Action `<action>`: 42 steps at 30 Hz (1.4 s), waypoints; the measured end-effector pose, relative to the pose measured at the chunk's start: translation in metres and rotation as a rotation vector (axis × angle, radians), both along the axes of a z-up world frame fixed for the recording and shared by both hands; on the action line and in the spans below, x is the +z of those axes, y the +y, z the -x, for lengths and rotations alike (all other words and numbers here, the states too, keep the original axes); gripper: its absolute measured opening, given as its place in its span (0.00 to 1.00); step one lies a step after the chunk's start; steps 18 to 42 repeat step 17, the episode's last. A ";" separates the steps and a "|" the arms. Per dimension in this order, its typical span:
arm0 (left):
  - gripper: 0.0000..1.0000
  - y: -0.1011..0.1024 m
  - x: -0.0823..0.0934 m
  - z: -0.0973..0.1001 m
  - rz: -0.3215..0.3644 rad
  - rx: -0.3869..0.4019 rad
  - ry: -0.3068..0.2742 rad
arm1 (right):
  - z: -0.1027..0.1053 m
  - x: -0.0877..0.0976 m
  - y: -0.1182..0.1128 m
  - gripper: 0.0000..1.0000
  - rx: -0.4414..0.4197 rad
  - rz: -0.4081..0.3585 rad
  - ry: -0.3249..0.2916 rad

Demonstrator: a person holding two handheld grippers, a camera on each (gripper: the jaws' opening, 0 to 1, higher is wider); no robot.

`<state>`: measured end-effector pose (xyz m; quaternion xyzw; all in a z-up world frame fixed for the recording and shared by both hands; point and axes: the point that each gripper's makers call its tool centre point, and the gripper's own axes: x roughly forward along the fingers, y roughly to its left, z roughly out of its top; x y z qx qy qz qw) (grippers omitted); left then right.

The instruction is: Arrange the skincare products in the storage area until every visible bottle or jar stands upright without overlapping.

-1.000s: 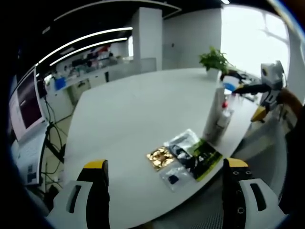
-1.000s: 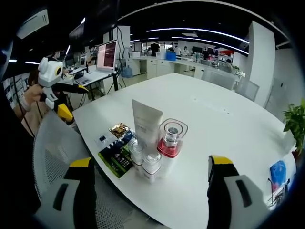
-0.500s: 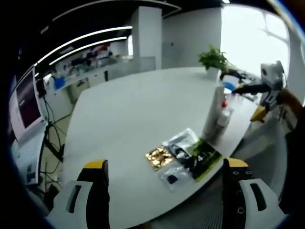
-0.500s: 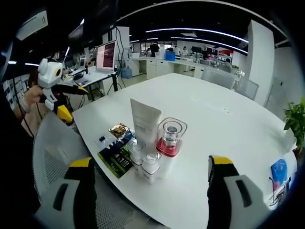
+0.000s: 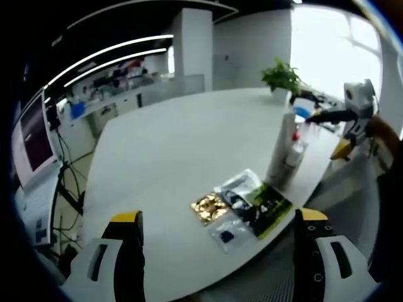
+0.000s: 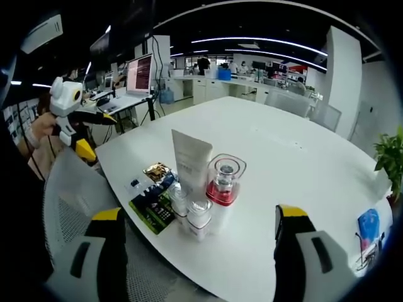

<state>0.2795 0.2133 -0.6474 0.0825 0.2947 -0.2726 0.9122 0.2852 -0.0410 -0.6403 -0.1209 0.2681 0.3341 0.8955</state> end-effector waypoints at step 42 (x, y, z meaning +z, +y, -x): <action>0.97 0.005 -0.001 0.002 -0.002 0.010 0.006 | 0.000 -0.001 0.001 0.99 0.006 0.006 0.001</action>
